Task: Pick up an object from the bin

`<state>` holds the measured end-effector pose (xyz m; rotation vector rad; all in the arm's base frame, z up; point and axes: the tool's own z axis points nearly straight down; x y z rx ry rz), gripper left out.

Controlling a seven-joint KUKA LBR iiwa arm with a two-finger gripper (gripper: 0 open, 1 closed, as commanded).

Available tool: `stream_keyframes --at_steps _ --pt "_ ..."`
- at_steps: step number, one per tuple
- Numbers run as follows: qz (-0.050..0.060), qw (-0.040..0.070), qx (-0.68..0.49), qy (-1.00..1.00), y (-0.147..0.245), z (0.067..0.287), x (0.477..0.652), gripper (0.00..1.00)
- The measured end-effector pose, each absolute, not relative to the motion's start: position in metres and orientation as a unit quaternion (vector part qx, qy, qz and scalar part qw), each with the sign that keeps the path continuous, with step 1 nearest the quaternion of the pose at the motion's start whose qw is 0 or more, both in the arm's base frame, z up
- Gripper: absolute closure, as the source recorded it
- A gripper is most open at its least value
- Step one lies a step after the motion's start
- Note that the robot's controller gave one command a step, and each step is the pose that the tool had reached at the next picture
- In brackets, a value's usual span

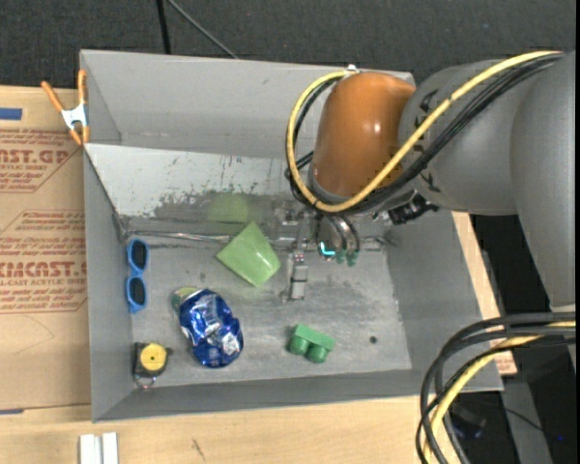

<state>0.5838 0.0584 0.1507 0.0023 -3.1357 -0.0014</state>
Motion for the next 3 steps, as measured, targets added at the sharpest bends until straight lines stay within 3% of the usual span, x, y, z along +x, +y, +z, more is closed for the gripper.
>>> stream_keyframes --at_steps 1,2,3 --pt "-0.002 -0.015 0.02 -1.0 0.12 0.097 0.571 0.0" --pt "-0.005 -0.018 0.021 -1.0 0.123 0.1 0.573 1.0" --pt "-0.001 -0.005 0.019 -1.0 0.11 0.181 0.56 1.0"
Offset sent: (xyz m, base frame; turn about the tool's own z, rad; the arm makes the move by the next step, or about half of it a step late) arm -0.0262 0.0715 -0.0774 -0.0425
